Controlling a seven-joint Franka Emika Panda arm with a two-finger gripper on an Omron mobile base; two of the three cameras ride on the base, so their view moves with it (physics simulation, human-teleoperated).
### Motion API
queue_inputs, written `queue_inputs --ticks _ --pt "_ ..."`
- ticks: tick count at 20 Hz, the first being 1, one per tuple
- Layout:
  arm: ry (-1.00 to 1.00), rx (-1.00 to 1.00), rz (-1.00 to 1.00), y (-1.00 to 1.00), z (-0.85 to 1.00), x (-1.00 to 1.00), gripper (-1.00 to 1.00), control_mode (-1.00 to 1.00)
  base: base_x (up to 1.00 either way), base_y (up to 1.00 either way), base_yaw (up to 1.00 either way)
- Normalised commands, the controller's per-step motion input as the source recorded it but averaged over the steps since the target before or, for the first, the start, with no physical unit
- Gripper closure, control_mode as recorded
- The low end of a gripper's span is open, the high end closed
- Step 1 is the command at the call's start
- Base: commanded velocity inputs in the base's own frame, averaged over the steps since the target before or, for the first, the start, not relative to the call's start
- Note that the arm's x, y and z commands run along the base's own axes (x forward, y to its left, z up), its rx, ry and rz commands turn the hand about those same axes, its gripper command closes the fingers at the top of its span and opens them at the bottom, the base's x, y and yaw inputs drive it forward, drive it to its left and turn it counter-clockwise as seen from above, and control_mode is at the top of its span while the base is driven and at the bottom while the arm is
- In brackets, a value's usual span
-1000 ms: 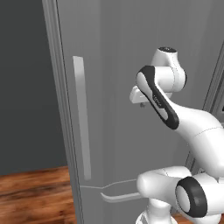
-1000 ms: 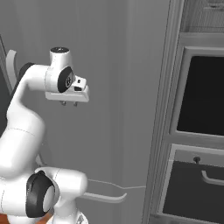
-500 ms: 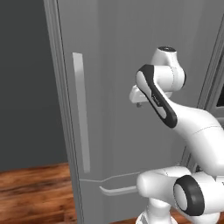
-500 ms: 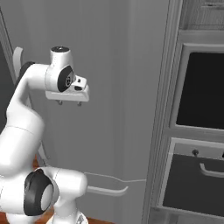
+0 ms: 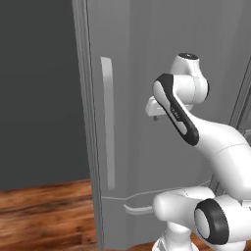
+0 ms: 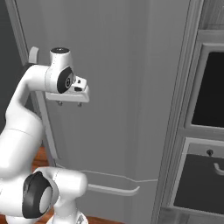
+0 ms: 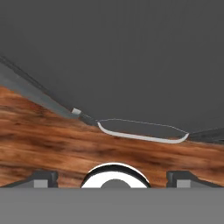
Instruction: Open the fridge, remove the kiwi, squash, and steak, and place them on any counter.
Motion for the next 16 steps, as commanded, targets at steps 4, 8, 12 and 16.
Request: queue_inputs --ticks 4,8,12,16 --pt "0.0 0.0 0.0 0.0 0.0 0.0 -1.0 1.0 -0.35 0.52 0.0" --pt "0.0 0.0 0.0 0.0 0.0 0.0 -1.0 1.0 -0.36 0.45 0.0" --pt "0.0 0.0 0.0 0.0 0.0 0.0 -1.0 1.0 -0.35 0.33 0.0" --pt "0.0 0.0 0.0 0.0 0.0 0.0 -1.0 1.0 -0.23 0.48 0.0"
